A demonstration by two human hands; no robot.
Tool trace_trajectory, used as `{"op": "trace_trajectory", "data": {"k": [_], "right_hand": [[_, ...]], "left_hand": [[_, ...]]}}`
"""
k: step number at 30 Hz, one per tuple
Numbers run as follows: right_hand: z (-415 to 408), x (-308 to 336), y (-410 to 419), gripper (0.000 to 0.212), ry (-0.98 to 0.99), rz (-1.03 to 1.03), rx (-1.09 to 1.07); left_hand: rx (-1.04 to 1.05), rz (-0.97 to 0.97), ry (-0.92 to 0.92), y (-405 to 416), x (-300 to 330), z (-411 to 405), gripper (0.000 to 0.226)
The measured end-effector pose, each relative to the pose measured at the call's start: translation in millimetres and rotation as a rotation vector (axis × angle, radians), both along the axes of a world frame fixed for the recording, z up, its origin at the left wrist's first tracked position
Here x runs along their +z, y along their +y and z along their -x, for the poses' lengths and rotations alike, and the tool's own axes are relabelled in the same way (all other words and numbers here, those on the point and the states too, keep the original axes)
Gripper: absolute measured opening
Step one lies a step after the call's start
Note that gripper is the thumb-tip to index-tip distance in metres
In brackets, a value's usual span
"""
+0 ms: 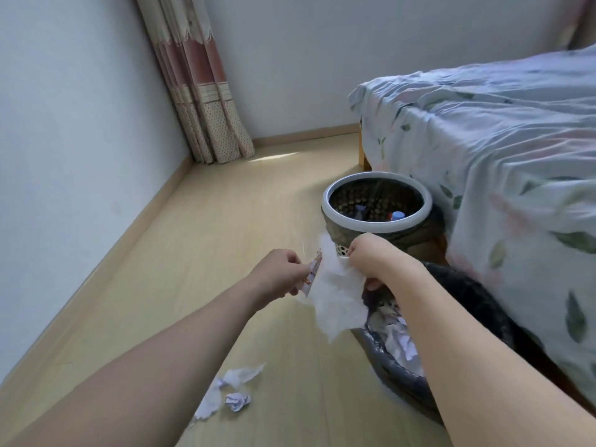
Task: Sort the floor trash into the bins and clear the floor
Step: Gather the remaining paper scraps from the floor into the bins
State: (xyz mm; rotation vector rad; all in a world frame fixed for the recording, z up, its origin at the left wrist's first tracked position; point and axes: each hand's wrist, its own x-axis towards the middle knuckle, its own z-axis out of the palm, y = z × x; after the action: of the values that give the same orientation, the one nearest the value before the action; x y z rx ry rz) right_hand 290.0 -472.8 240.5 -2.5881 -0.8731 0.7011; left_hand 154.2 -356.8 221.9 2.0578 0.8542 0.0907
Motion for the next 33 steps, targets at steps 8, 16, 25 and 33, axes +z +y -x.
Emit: {"op": "trace_trajectory", "data": {"k": [8, 16, 25, 33], "right_hand": [[-66, 2, -105, 0.019, -0.035, 0.112, -0.339], [-30, -37, -33, 0.024, -0.144, -0.034, -0.097], [96, -165, 117, 0.045, 0.152, 0.087, 0.413], [145, -272, 154, 0.03, 0.163, 0.182, 0.571]], "left_hand": [[-0.267, 0.041, 0.12, -91, -22, -97, 0.021], [-0.126, -0.029, 0.144, -14, -38, -73, 0.023], [0.017, -0.241, 0.504, 115, -124, 109, 0.023], [-0.213, -0.211, 0.647, 84, -229, 175, 0.039]]}}
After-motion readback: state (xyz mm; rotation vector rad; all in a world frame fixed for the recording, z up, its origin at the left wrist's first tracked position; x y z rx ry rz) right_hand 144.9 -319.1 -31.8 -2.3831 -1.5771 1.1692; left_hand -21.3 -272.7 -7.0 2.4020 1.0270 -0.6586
